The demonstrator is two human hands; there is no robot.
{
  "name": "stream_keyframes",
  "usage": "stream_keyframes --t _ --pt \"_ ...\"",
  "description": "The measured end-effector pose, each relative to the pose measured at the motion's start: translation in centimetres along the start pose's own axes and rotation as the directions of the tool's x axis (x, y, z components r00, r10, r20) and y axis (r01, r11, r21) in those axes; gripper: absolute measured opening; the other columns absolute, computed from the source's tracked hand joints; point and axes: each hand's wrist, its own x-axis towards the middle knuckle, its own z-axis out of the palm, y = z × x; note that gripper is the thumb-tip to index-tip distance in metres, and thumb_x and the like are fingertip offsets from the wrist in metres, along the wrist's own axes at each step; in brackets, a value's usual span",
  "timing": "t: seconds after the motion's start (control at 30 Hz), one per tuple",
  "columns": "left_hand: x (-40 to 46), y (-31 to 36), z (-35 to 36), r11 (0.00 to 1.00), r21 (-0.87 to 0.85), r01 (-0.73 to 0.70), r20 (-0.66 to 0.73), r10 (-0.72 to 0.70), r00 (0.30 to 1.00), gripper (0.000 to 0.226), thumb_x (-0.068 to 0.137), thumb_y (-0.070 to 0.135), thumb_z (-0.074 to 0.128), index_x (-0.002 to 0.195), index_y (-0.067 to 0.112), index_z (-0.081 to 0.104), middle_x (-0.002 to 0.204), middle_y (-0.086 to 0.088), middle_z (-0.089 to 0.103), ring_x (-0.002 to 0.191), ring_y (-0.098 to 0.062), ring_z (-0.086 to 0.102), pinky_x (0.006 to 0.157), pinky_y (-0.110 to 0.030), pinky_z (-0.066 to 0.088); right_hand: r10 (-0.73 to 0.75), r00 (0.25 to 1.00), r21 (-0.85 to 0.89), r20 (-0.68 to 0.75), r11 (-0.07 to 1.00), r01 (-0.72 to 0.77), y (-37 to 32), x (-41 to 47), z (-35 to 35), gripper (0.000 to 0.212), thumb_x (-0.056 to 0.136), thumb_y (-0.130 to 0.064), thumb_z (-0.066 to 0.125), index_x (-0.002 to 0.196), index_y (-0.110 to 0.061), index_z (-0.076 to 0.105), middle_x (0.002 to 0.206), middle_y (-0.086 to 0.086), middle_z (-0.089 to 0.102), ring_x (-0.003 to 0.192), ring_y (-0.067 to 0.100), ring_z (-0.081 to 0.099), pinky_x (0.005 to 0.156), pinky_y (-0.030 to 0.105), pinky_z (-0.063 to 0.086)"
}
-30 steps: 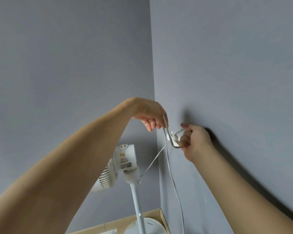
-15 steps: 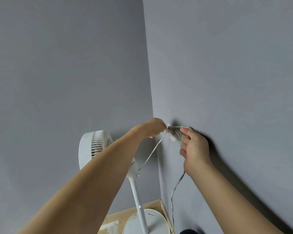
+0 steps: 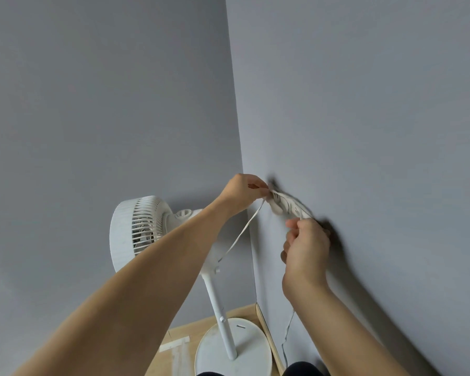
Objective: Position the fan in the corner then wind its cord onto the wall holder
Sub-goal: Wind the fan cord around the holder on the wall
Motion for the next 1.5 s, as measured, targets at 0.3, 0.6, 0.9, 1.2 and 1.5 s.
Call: stream_keyframes --t 0.3,0.6,0.9,1.2,1.5 --pt "0.5 0.0 -0.6 0.995 0.068 -0.078 0.039 0.076 0.996 0.006 0.085 0.019 0.073 0.08 0.019 0.076 0.085 0.007 0.069 0.062 -0.002 0.054 0.064 -0.016 0.041 0.059 0.995 -0.194 0.078 0.98 -0.043 1.7 1.5 0.9 0.027 0.096 -0.022 0.041 0.09 -0.004 0.059 0.065 0.006 0.046 0.057 0.02 0.04 0.055 0.029 0.034" --pt "0.8 0.4 -0.7 0.993 0.095 -0.07 0.051 0.065 0.997 0.016 0.081 0.028 0.078 0.082 0.013 0.078 0.066 0.015 0.058 0.051 0.008 0.049 0.052 -0.008 0.034 0.09 0.995 0.017 -0.032 0.996 -0.09 3.3 3.1 2.1 0.031 0.101 -0.023 0.032 0.08 -0.015 0.052 0.056 -0.001 0.042 0.05 0.017 0.038 0.057 0.027 0.035" --pt "1.6 1.9 -0.7 0.972 0.233 -0.02 0.113 -0.006 0.994 0.012 0.073 0.025 0.076 0.07 0.014 0.073 0.072 -0.003 0.065 0.063 -0.014 0.052 0.059 -0.024 0.042 -0.32 0.932 -0.624 0.173 0.696 0.355 6.8 5.7 0.3 0.027 0.1 -0.016 0.04 0.085 -0.006 0.06 0.082 0.005 0.064 0.08 0.025 0.059 0.07 0.028 0.044" --pt "2.3 2.4 -1.6 0.957 0.28 -0.078 0.201 0.021 0.979 0.018 0.075 0.025 0.079 0.081 0.008 0.074 0.066 0.002 0.061 0.063 -0.014 0.054 0.061 -0.024 0.045 -0.227 0.93 -0.819 0.288 0.445 0.362 6.7 8.2 2.5 0.027 0.098 -0.021 0.037 0.081 -0.01 0.054 0.087 0.015 0.062 0.087 0.034 0.061 0.065 0.027 0.036" --pt "5.2 -5.4 -2.7 0.936 0.261 0.234 0.206 -0.291 0.934 0.027 0.093 0.011 0.05 0.111 0.009 0.07 0.102 -0.006 0.069 0.092 -0.028 0.066 0.079 -0.031 0.053 -0.224 0.964 -0.688 0.146 0.677 0.261 8.0 11.3 5.1 0.025 0.092 -0.012 0.041 0.091 -0.004 0.065 0.087 0.012 0.068 0.086 0.034 0.061 0.081 0.041 0.048"
